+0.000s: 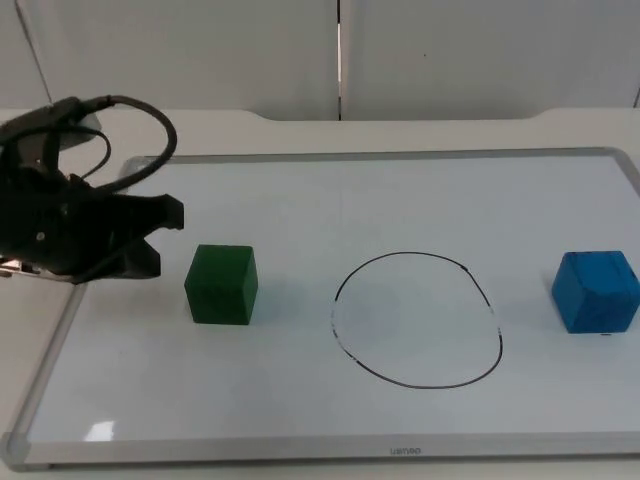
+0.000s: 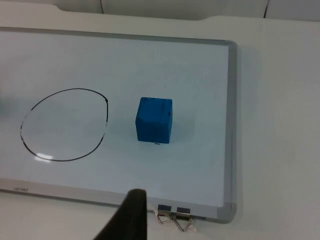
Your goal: Push the two cubes into the marked area.
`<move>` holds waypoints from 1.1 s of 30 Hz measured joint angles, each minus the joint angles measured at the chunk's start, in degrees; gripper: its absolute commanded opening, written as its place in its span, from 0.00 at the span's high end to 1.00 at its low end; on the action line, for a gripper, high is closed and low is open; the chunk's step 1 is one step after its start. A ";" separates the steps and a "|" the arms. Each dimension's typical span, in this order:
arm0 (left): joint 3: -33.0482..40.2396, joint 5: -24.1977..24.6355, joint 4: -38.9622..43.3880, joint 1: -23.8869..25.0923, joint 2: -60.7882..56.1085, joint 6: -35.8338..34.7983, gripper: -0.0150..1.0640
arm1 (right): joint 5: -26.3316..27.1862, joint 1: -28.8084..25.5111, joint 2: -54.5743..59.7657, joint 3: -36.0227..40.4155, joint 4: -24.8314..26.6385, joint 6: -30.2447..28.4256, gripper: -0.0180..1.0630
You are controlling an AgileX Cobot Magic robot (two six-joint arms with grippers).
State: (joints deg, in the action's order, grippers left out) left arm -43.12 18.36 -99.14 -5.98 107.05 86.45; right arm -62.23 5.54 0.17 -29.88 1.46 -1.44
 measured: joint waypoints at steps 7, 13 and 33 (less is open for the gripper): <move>-2.12 0.21 -0.08 0.00 5.31 1.03 0.99 | 0.00 0.00 0.00 0.00 0.00 0.00 0.01; -2.76 1.95 -0.08 0.00 7.19 1.14 0.99 | 0.00 0.00 0.00 0.00 0.00 0.00 0.01; -3.81 1.92 -0.21 -4.64 7.30 0.94 0.99 | 0.00 0.00 0.00 0.00 0.00 0.00 0.01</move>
State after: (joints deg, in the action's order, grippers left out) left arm -46.93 20.28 -99.36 -10.62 114.35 87.39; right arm -62.23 5.54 0.17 -29.88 1.46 -1.44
